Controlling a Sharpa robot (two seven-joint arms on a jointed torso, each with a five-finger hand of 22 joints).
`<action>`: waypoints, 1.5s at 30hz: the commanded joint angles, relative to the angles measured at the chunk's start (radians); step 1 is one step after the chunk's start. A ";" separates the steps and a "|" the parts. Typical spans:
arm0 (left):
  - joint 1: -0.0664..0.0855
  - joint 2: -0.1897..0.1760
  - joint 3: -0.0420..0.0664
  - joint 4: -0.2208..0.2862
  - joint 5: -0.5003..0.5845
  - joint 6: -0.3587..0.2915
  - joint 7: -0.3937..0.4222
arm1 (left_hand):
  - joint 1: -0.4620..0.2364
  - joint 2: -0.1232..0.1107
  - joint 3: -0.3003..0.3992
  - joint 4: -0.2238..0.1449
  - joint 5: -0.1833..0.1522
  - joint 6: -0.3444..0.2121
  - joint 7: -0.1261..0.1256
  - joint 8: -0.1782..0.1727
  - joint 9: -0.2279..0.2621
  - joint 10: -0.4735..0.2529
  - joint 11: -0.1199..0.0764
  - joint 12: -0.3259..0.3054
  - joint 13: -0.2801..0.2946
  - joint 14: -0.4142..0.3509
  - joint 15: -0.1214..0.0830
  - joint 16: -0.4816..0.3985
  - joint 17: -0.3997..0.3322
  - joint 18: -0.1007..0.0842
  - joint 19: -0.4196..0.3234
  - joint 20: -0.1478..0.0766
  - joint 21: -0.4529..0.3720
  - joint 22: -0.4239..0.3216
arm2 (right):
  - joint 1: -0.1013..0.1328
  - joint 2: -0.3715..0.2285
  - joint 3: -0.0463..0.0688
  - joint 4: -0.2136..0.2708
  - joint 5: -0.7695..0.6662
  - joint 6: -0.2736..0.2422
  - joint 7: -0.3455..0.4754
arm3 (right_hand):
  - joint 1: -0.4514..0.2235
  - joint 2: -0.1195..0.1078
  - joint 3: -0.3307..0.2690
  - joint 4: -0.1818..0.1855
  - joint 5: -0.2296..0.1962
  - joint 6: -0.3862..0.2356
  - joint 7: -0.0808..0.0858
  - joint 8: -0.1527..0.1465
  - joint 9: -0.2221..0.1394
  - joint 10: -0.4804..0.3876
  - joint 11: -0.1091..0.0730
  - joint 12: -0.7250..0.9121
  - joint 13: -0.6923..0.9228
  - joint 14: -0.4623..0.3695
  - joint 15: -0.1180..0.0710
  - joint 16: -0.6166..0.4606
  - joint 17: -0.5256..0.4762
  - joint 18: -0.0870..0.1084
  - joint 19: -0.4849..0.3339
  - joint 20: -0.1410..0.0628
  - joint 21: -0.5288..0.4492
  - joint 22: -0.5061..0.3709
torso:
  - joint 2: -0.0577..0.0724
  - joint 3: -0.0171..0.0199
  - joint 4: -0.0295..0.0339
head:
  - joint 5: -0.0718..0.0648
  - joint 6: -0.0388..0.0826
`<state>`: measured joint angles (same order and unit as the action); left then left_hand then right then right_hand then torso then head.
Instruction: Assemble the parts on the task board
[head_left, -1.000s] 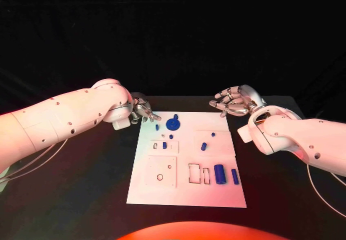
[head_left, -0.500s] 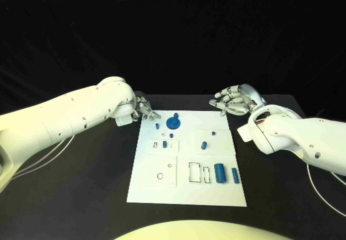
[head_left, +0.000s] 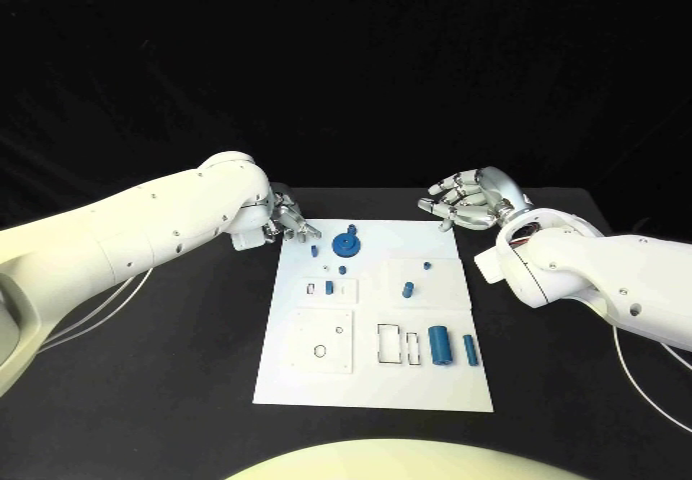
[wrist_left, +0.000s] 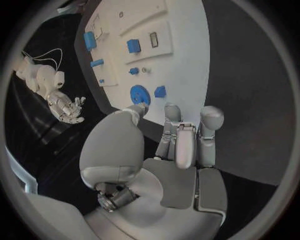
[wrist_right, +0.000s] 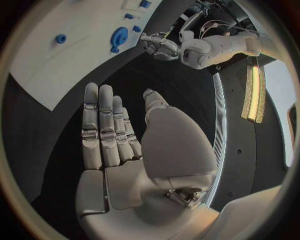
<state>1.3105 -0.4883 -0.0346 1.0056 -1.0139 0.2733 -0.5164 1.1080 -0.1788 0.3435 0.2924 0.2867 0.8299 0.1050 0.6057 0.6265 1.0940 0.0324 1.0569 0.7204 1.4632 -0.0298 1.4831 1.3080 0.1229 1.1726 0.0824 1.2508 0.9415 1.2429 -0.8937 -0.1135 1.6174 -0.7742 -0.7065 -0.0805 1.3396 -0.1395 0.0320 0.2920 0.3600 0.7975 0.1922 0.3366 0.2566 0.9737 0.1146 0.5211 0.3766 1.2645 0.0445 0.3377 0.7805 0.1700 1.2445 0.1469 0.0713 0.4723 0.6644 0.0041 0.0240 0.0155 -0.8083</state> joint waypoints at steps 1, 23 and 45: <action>0.001 0.008 -0.002 -0.005 0.015 0.034 0.009 | -0.008 0.003 -0.005 -0.001 -0.005 0.008 0.000 0.002 -0.001 0.006 -0.001 0.007 0.003 0.037 0.001 0.004 0.050 0.007 0.008 0.000 0.008 0.004 | 0.000 0.001 0.000 0.002 -0.003 0.009 0.010 | 0.005 0.001 0.005 -0.001 0.000 0.001 0.005 0.006 -0.002 0.002 0.006 -0.007 -0.003 -0.003 0.005 -0.008 -0.001 0.012 -0.003 0.008 -0.005 -0.002 | 0.000 -0.0003 -0.0003 | 0.000 -0.001; -0.009 0.032 -0.019 -0.037 0.046 0.041 0.013 | 0.019 0.018 -0.006 -0.006 -0.004 0.029 -0.010 0.005 -0.007 0.024 -0.010 0.019 0.012 0.043 -0.006 0.012 0.063 0.003 0.020 -0.006 0.020 0.023 | 0.000 0.004 0.000 0.000 -0.003 0.011 0.010 | 0.005 0.001 0.005 -0.001 0.001 0.001 0.005 0.006 -0.002 0.002 0.006 -0.008 -0.004 -0.004 0.005 -0.009 -0.002 0.013 -0.003 0.008 -0.005 -0.003 | -0.001 0.0013 0.0003 | -0.003 -0.008; -0.017 0.041 -0.023 -0.056 0.060 0.020 0.017 | 0.077 0.050 0.011 -0.009 -0.003 0.043 -0.019 0.004 -0.016 0.036 -0.018 0.024 0.013 0.046 -0.014 0.016 0.069 0.002 0.024 -0.013 0.027 0.032 | 0.000 0.006 0.000 -0.001 -0.003 0.014 0.011 | 0.005 0.002 0.005 -0.001 0.001 0.002 0.005 0.007 -0.002 0.004 0.006 -0.011 -0.009 -0.003 0.006 -0.013 -0.002 0.013 -0.004 0.008 -0.005 -0.007 | -0.001 0.0007 0.0003 | -0.007 -0.010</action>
<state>1.2944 -0.4504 -0.0578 0.9499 -0.9661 0.2991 -0.5122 1.1797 -0.1258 0.3491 0.2814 0.2867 0.8636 0.0857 0.6057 0.6115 1.1257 0.0137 1.0766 0.7343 1.4632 -0.0373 1.4947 1.3076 0.1230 1.1903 0.0716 1.2740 0.9722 1.2433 -0.8892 -0.1133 1.6160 -0.7737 -0.7057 -0.0800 1.3396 -0.1395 0.0319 0.2921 0.3600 0.7972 0.1917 0.3406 0.2557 0.9740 0.1149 0.5171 0.3680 1.2645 0.0445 0.3282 0.7798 0.1699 1.2409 0.1505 0.0714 0.4659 0.6638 0.0051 0.0237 0.0087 -0.8177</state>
